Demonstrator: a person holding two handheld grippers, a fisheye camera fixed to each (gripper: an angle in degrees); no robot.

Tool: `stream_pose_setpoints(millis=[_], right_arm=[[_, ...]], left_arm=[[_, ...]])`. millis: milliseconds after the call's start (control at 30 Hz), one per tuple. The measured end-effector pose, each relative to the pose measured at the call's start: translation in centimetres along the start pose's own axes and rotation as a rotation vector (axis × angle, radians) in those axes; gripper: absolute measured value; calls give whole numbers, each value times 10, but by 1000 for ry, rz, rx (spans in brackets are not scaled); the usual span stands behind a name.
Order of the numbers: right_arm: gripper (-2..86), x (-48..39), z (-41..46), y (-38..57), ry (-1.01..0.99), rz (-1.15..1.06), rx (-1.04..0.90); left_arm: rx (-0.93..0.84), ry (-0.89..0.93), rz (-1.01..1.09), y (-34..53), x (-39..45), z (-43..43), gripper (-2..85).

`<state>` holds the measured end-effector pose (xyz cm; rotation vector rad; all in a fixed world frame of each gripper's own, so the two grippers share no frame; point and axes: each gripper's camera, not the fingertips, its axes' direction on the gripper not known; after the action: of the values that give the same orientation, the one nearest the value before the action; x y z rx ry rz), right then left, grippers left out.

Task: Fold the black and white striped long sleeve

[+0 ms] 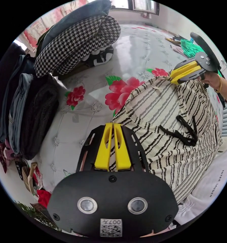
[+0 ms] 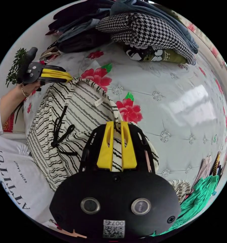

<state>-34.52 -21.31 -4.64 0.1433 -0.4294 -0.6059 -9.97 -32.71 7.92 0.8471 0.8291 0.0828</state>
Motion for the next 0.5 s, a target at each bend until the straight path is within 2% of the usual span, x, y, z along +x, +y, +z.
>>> stream_pose_setpoints(millis=[100,167,267,367,500], right_arm=[[6,7,-23,-10,18,-19,83],[6,27,-44,-26,-45,19,143],[16,47,-42,-49,-93,90,139],[30,59,-24,-67,-134,150,50],[41,67,-46,-50,-242,187,156]], left_arm=[[-9,-7,-18,7,-12,-3,-7],[34,24,-67,14,-24,-10,-8],[29,81,-162,16,-39,-6,-7],[33,126,-242,21,-49,-2,2],[55,147,-305,31,-60,-8,46]])
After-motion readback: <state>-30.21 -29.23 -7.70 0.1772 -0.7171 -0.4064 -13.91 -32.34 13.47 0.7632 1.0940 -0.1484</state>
